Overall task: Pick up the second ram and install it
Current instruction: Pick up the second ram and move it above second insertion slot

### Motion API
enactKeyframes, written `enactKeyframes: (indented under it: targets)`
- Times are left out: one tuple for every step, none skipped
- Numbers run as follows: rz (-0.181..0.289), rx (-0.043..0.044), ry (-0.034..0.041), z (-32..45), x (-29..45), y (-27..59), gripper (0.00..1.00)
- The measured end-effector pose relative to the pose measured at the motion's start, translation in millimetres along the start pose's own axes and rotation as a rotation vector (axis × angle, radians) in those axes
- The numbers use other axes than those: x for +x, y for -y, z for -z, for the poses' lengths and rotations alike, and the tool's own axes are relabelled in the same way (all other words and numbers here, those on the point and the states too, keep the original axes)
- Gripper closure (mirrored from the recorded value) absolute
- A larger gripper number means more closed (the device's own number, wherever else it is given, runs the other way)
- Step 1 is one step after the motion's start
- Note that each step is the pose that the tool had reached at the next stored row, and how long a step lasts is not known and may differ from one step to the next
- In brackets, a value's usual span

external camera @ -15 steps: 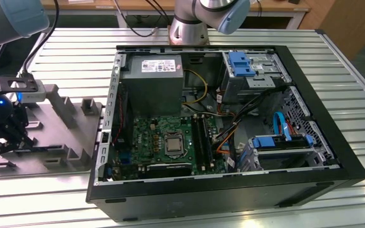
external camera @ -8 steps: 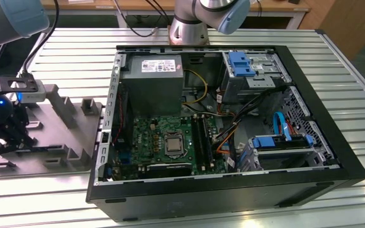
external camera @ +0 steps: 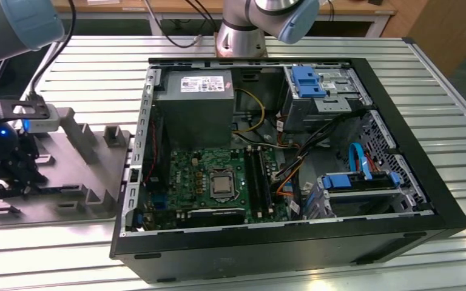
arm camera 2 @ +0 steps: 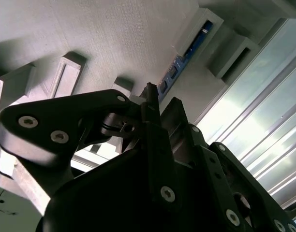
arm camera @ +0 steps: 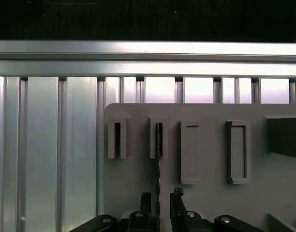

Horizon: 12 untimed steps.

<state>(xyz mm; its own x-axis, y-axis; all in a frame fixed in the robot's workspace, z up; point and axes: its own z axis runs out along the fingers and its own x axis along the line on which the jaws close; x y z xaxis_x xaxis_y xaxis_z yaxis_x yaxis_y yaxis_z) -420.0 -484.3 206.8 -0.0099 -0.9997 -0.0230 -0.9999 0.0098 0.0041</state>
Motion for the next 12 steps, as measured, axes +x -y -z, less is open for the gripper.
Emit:
enactKeyframes:
  targets:
    - [0.001, -0.0001, -0.0002, -0.8, 0.0, 0.0, 0.7]
    - [0.002, -0.0001, -0.0005, -1.8, 0.0, 0.0, 0.7]
    - [0.003, -0.0001, -0.0008, -2.6, 0.0, 0.0, 0.7]
    - [0.004, -0.0002, -0.0017, -3.4, 0.1, 0.0, 0.7]
    - [0.004, -0.0005, -0.0029, -4.0, 0.1, 0.0, 0.7]
    - [0.005, -0.0007, -0.0038, -4.3, 0.1, 0.0, 0.7]
    - [0.006, -0.0011, -0.0047, -4.5, 0.1, 0.0, 0.7]
    - [0.006, -0.0011, -0.0059, -4.9, 0.1, 0.0, 0.7]
    - [0.007, -0.0011, -0.0068, -5.3, 0.1, 0.0, 0.7]
    - [0.008, -0.001, -0.0073, -5.8, 0.1, 0.0, 0.7]
    - [0.008, -0.001, -0.0077, -6.5, 0.1, 0.0, 0.7]
    - [0.008, -0.0012, -0.0081, -6.8, 0.2, 0.0, 0.7]
